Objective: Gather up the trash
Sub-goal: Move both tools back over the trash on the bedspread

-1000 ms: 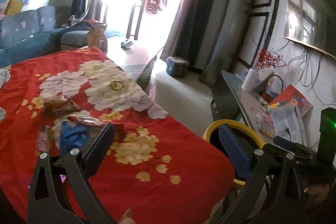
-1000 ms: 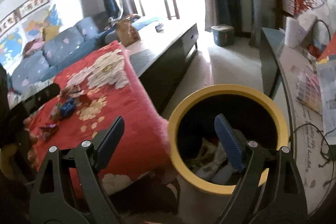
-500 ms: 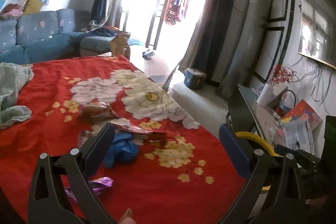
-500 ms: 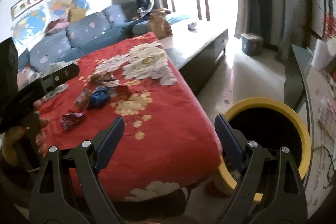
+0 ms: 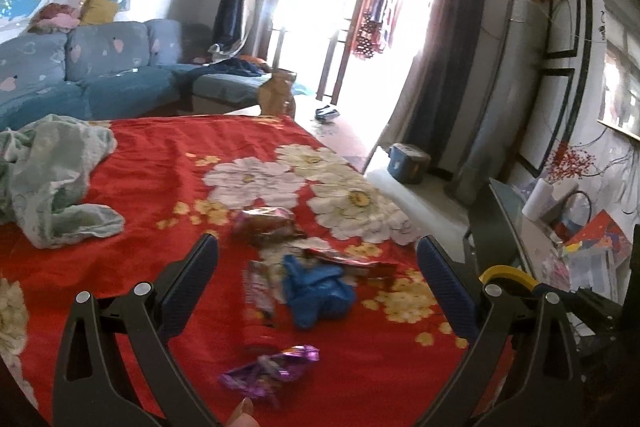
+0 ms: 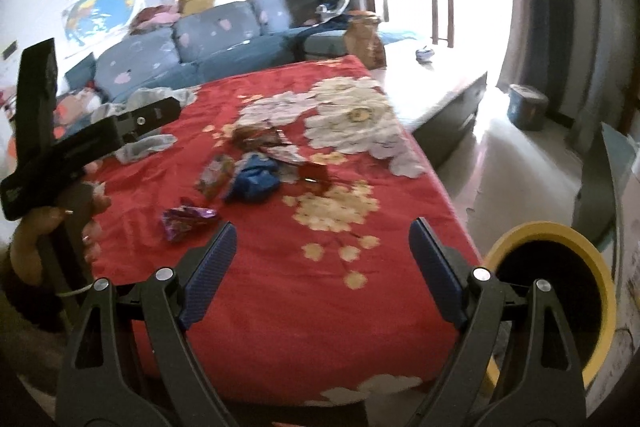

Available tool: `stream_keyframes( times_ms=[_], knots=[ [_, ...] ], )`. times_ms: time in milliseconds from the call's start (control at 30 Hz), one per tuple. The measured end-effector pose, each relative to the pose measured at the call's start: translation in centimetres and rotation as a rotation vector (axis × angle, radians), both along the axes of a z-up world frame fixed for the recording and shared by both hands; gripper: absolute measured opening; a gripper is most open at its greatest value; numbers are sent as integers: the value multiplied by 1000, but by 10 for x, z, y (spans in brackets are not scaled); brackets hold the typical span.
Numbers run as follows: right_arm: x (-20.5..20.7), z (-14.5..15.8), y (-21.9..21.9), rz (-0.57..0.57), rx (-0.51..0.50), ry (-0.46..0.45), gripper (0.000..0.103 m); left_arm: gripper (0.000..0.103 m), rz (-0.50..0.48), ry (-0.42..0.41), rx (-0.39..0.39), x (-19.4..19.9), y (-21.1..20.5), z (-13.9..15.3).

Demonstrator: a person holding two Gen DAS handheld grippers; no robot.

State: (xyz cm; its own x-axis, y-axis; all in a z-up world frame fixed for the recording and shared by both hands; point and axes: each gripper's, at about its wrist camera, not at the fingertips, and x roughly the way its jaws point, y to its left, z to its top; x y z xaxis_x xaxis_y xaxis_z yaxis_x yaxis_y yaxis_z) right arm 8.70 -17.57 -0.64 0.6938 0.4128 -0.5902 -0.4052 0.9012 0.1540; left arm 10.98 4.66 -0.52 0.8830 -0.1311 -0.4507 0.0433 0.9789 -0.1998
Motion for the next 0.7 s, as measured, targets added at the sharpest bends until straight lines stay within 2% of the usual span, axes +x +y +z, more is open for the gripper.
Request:
stream_keyframes(
  times_ms=[167, 233, 433, 600, 700],
  knots=[
    [8, 2, 20, 60, -19, 0, 75, 96, 28, 15, 2, 0, 21, -2],
    [13, 2, 28, 80, -25, 5, 70, 96, 44, 23, 3, 1, 30, -4],
    [35, 0, 46, 127, -30, 27, 62, 96, 69, 54, 6, 3, 51, -9],
    [59, -2, 56, 143, -35, 42, 55, 96, 72, 116, -30, 10, 68, -19],
    [74, -7, 61, 148, -66, 51, 54, 95, 60, 144, -56, 14, 71, -26]
  ],
)
